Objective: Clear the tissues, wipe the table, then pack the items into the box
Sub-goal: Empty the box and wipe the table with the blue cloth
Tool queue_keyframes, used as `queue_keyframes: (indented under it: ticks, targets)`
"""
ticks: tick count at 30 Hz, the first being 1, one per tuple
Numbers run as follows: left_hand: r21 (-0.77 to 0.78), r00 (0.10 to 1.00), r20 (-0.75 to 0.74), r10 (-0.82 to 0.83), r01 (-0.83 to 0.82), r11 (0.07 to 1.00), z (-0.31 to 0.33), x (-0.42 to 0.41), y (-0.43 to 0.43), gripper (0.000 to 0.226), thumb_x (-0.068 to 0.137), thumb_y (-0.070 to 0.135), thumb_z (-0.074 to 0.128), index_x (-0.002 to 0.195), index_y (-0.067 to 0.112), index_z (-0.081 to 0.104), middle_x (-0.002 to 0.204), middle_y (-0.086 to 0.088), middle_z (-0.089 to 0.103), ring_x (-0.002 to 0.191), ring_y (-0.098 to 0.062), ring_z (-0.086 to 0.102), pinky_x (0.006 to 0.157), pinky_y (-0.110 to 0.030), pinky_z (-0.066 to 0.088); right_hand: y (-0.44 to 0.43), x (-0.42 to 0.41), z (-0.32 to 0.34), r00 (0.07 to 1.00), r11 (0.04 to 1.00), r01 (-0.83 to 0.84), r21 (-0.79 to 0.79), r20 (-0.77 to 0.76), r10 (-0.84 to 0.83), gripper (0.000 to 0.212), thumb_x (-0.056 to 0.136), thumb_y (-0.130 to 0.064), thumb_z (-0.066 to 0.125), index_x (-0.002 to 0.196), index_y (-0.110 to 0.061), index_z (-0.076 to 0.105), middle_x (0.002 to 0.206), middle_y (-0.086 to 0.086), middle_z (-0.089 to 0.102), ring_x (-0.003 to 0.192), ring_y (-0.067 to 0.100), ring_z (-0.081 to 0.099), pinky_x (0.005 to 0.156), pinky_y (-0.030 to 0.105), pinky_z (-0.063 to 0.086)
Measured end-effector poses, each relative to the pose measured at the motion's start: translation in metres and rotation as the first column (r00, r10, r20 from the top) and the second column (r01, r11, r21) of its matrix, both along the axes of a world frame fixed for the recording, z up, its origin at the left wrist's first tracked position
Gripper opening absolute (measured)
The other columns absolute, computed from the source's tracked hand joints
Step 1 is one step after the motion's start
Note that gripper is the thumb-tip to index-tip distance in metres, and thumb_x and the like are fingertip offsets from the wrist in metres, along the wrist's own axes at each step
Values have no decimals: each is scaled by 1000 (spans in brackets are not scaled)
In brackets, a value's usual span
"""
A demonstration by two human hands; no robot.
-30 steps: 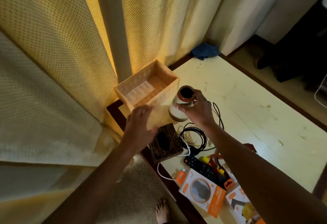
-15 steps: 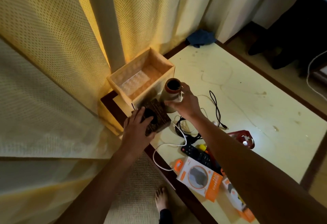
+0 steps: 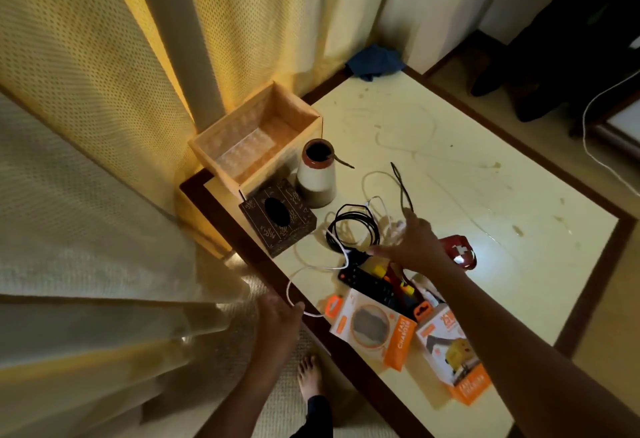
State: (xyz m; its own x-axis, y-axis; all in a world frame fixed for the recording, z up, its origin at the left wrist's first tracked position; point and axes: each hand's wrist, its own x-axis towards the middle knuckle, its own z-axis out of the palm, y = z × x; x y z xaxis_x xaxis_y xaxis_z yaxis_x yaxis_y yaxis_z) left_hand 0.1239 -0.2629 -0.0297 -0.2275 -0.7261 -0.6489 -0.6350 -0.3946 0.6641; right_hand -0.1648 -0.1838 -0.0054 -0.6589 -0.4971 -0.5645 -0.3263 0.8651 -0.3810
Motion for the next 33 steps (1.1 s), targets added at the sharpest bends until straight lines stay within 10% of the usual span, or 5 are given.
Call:
queue_keyframes:
  ticks: [13, 19, 24, 29, 33]
  targets:
    - [164, 904, -343, 256, -211, 964, -1, -48, -35, 30, 100, -8, 53, 124, 9, 54, 113, -19, 68, 101, -23, 72, 88, -29, 59, -70, -3, -29, 999, 973, -11, -231, -35, 3, 82, 82, -36, 84, 149, -13, 42, 141, 14, 57, 132, 31, 53, 102, 32, 42]
    - [5, 979, -202, 17, -17, 1000, -4, -31, -37, 34, 93, 10, 69, 120, 29, 62, 116, -2, 73, 105, -20, 70, 96, -46, 58, -36, -12, 6, 988, 962, -100, -254, 86, 125, 105, 79, -30, 86, 161, -26, 22, 157, 9, 44, 128, 28, 57, 100, 36, 49]
    - [-261, 978, -71, -196, 172, 950, 15, -21, -10, 57, 93, 13, 70, 144, 24, 47, 133, 3, 53, 111, -12, 60, 87, -32, 51, 43, -7, 44, 992, 958, 16, -286, 124, 20, 78, 79, -35, 88, 147, -25, 49, 142, -4, 54, 119, 16, 60, 87, 28, 53]
    - [-549, 759, 80, -646, 575, 607, 21, -26, 28, 80, 83, 29, 80, 152, 27, 40, 150, 6, 36, 138, -14, 36, 109, -38, 42, 136, 36, 52, 999, 984, -26, -176, 27, 32, 79, 74, -33, 90, 142, -19, 53, 127, -3, 63, 108, 13, 59, 84, 17, 48]
    - [-364, 204, 508, -837, 931, 5, 14, -51, 47, 110, 83, 49, 75, 164, 35, 1, 173, 0, -10, 159, -26, -11, 127, -54, 7, 178, 73, 26, 986, 993, -101, 68, -126, 109, 108, 64, -57, 87, 152, -28, 31, 149, 6, 39, 132, 30, 41, 100, 43, 46]
